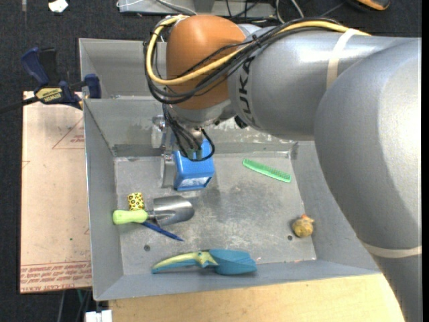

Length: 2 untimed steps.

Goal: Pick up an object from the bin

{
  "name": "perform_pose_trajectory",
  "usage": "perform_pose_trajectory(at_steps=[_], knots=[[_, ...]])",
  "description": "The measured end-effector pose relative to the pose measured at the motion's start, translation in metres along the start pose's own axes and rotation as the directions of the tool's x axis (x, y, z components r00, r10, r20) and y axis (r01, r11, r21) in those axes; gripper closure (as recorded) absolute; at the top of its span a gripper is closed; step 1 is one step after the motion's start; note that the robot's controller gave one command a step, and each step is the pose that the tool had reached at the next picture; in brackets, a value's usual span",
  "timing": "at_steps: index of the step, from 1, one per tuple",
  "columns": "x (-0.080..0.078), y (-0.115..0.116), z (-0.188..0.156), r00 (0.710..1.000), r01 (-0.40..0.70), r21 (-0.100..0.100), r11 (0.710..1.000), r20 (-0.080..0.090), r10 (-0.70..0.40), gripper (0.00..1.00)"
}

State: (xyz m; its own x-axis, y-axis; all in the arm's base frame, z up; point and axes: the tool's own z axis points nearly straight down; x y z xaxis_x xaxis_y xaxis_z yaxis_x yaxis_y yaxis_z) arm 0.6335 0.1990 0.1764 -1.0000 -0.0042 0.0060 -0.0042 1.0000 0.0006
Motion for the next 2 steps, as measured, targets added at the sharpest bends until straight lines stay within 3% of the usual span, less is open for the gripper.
perform_pose_trajectory(at_steps=[1,2], knots=[[-0.002,-0.001,-0.005,1.000,-0.003,-0.001,1.000,0.007,0.003,0.00],[-0.020,-0.049,0.088,0.996,-0.089,-0.005,0.996,0.010,0.089,0.00]])
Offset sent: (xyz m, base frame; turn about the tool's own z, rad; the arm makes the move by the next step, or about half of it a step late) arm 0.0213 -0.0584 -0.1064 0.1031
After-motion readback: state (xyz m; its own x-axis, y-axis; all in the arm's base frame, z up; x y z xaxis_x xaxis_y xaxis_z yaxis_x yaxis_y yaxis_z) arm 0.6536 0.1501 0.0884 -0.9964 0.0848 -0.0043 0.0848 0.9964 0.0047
